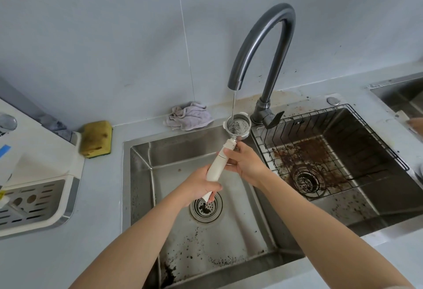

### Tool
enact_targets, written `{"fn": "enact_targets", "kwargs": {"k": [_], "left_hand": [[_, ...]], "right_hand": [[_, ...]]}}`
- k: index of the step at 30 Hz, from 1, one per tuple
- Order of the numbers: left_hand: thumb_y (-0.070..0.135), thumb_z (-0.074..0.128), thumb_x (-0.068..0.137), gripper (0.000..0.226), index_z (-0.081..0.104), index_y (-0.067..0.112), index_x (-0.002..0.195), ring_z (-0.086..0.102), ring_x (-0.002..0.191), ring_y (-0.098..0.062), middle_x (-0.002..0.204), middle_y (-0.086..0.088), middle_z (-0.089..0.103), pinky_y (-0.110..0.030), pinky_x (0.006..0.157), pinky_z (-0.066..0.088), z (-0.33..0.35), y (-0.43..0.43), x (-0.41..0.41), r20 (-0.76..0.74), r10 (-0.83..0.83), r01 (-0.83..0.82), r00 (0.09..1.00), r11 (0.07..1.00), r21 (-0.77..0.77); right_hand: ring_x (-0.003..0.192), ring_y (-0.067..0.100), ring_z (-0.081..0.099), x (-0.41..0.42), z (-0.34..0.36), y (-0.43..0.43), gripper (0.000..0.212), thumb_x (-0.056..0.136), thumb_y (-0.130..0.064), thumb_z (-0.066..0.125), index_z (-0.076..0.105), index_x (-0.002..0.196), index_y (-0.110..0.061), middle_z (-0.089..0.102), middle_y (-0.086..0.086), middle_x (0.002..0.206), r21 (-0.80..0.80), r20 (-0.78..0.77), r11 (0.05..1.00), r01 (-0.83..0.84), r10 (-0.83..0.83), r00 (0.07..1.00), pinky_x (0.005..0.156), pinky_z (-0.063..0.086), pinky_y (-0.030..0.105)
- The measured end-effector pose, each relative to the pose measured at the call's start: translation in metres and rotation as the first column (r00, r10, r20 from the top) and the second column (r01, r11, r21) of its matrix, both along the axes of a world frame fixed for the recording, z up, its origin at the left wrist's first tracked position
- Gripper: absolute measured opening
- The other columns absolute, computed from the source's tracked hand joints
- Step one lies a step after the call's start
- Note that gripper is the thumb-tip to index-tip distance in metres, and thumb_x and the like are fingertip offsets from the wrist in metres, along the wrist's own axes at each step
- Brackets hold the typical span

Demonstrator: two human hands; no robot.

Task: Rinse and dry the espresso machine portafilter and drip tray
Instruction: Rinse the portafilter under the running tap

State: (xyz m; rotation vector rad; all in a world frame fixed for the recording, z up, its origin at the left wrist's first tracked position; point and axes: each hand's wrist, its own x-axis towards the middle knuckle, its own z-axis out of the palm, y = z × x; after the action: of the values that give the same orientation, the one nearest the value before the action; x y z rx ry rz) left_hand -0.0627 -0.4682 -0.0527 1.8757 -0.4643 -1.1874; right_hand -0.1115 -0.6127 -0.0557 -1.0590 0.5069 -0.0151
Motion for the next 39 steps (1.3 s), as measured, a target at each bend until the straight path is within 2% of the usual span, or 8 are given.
{"fn": "enact_targets", "kwargs": {"k": [6,18,25,28,33,36,39], "left_hand": [[0.0,0.059,0.077,0.051,0.042,0.016,0.123,0.049,0.035,-0.007,0.06,-0.005,0.052,-0.02,0.04,0.044,0.0,-0.001,0.003,0.055,0.021,-0.023,0.998,0.999,0.027],[0.004,0.061,0.077,0.05,0.041,0.016,0.121,0.05,0.035,-0.004,0.069,-0.003,0.054,-0.018,0.039,0.043,-0.003,0.009,0.005,0.136,0.047,-0.055,0.99,0.997,0.055],[0.006,0.06,0.078,0.045,0.044,0.012,0.12,0.049,0.035,-0.005,0.071,-0.005,0.055,-0.02,0.04,0.043,-0.003,0.013,0.002,0.194,0.04,-0.052,0.98,0.997,0.06],[0.008,0.061,0.078,0.041,0.046,0.01,0.116,0.05,0.035,-0.006,0.071,-0.006,0.056,-0.021,0.041,0.043,-0.003,0.013,0.0,0.213,0.041,-0.056,0.976,0.997,0.062],[0.01,0.06,0.079,0.033,0.047,0.011,0.109,0.05,0.035,-0.007,0.064,-0.002,0.055,-0.021,0.041,0.042,-0.003,0.015,-0.001,0.235,0.043,-0.066,0.971,0.994,0.092],[0.01,0.059,0.078,0.033,0.048,0.012,0.109,0.05,0.036,-0.008,0.067,-0.002,0.054,-0.02,0.042,0.043,-0.003,0.016,-0.001,0.29,0.045,-0.084,0.956,0.989,0.122],[0.007,0.058,0.077,0.038,0.049,0.008,0.114,0.052,0.041,-0.013,0.075,-0.005,0.056,-0.02,0.04,0.041,-0.002,0.015,-0.001,0.324,0.057,-0.102,0.944,0.987,0.121]], "right_hand": [[0.083,0.017,0.062,0.003,-0.001,0.002,0.01,0.093,-0.004,0.047,0.049,0.093,-0.013,0.06,0.007,0.089,0.041,0.004,0.999,0.022,-0.022,1.0,0.068,0.058,0.025],[0.084,0.015,0.059,0.01,0.003,0.02,0.013,0.094,-0.005,0.045,0.047,0.093,-0.018,0.057,0.004,0.091,-0.028,-0.01,0.998,0.058,-0.059,0.998,0.077,0.053,0.029],[0.081,0.016,0.059,0.008,0.005,0.031,0.016,0.092,-0.004,0.047,0.045,0.089,-0.02,0.057,0.002,0.086,-0.102,-0.041,0.984,0.143,-0.148,0.988,0.069,0.054,0.024],[0.086,0.02,0.058,0.008,0.004,0.032,0.01,0.093,-0.005,0.047,0.045,0.095,-0.015,0.056,0.002,0.087,-0.116,-0.064,0.982,0.147,-0.155,0.986,0.073,0.053,0.029],[0.078,0.014,0.058,0.009,0.003,0.035,0.013,0.091,-0.005,0.05,0.045,0.101,-0.01,0.055,0.002,0.085,-0.116,-0.094,0.983,0.14,-0.151,0.984,0.072,0.052,0.028],[0.077,0.014,0.058,0.011,0.003,0.037,0.019,0.089,-0.002,0.053,0.044,0.105,-0.008,0.055,0.003,0.084,-0.106,-0.091,0.984,0.141,-0.151,0.984,0.069,0.053,0.026],[0.083,0.02,0.058,0.013,0.005,0.039,0.025,0.089,-0.003,0.054,0.046,0.113,-0.004,0.057,0.008,0.091,-0.105,-0.102,0.985,0.135,-0.146,0.984,0.076,0.052,0.033]]}}
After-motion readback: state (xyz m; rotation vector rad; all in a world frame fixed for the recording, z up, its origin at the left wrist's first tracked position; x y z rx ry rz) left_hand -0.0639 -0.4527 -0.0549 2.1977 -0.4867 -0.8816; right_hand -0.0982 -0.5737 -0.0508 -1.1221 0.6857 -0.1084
